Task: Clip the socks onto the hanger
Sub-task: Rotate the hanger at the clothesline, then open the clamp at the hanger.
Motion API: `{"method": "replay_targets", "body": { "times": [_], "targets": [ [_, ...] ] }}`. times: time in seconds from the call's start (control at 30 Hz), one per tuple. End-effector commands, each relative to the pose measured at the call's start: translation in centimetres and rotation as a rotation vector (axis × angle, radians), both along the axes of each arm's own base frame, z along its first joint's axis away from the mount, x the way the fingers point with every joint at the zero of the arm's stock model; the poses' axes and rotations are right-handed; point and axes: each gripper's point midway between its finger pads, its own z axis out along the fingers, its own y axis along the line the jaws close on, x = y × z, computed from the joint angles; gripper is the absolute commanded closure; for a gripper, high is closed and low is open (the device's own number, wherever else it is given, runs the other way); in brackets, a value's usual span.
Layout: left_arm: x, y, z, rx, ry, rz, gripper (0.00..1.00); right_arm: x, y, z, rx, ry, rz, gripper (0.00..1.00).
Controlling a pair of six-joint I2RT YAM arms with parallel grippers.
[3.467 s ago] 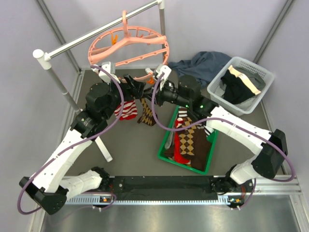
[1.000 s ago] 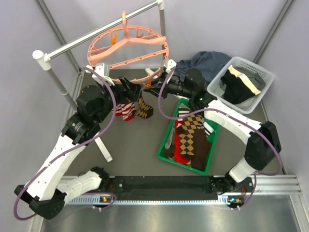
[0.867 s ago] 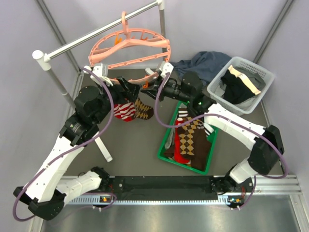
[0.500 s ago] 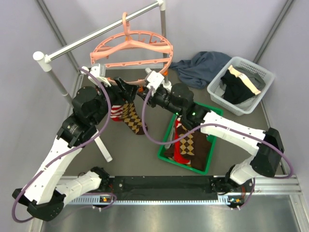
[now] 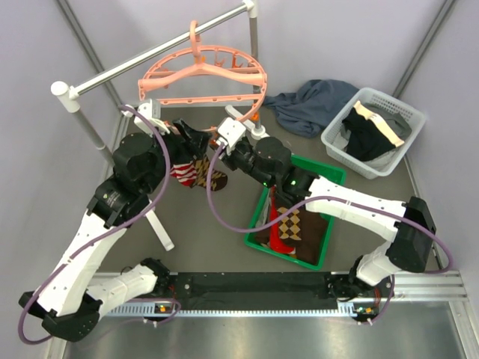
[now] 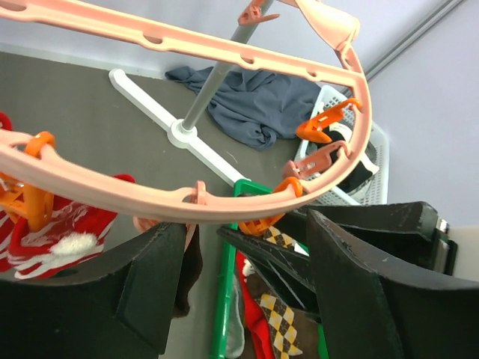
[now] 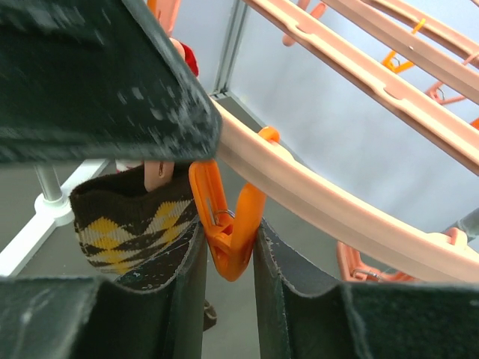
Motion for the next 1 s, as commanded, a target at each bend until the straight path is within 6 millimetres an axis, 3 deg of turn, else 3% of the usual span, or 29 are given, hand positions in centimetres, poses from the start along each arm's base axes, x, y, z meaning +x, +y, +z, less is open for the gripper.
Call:
{"method": "replay_targets", "body": {
  "times": [0.0,0.13,0.33,0.63,0.97],
  "targets": [
    [-1.7,2.6,4.3,-0.059,-0.076,0.075,0.29,-0.7,0.6,2.9,0.059,-0.038,0.009,0.90],
    [-2.4,4.0,4.5,-0.044,-0.088,0.114,0.27,-0.5,0.7,2.9,0.070,-0.030,0.003,0.90],
    [-3.2,1.0,4.8,-0.098,-0.075,-0.039,0.31,-0.6,0.7,3.3,0.085,-0.025,0.007,0.90],
    [-0.8,-1.7,2.6,-0.106,0.001,-0.077,0.32,-1.7,1.3,3.4,0.102,-0.018,0.053,0.89],
    [1.4,-1.0,0.4,-0.088,0.021,0.023,0.34,-2.1,1.4,3.3,0.132,-0.001,0.076,0.89]
  ]
}}
